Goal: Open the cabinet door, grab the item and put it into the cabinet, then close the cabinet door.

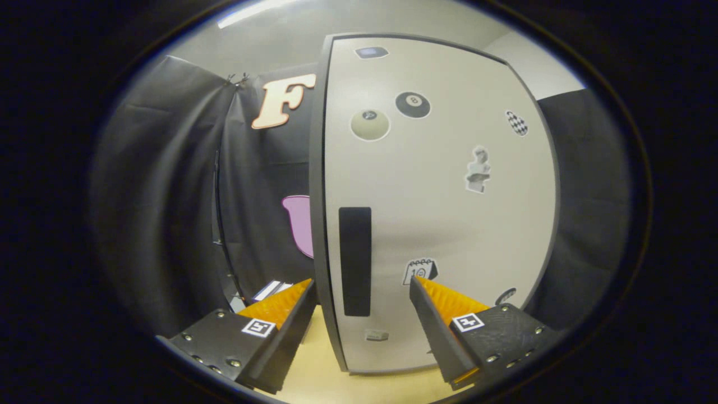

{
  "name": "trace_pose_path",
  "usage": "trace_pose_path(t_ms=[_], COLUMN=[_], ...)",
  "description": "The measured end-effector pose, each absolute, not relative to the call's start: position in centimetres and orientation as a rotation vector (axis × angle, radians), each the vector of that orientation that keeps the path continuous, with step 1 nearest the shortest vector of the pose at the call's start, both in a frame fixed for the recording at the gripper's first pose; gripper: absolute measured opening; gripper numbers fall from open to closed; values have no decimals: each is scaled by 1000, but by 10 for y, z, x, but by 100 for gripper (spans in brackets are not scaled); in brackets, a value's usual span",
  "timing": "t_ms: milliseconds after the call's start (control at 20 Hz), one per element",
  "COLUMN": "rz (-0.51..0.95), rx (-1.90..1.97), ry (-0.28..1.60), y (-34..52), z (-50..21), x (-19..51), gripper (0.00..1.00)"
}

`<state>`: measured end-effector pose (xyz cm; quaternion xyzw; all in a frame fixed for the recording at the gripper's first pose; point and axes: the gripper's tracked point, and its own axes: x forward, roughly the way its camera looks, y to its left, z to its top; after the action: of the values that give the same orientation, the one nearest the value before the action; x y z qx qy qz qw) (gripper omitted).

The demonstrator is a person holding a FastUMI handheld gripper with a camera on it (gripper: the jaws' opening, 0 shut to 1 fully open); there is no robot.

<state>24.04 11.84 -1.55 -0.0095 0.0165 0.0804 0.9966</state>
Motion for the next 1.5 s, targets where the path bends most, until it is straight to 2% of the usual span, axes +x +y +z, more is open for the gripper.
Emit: trace_pose_path(t_ms=[200,300,500,600,700,800,900,1100,1500], rz=[157,154,127,137,132,133,139,119,64], rx=[-30,-26,-23,0,12,8,15,32,83], ry=[33,25,5,33,36,31,36,32,26], y=[127,129,126,126,127,126,126,120,89], z=[-20,-19,-15,-20,-19,-19,-20,-19,-14], x=[262,268,275,266,274,271,271,258,189], gripper=[95,70,34,34,28,28,18,18,18])
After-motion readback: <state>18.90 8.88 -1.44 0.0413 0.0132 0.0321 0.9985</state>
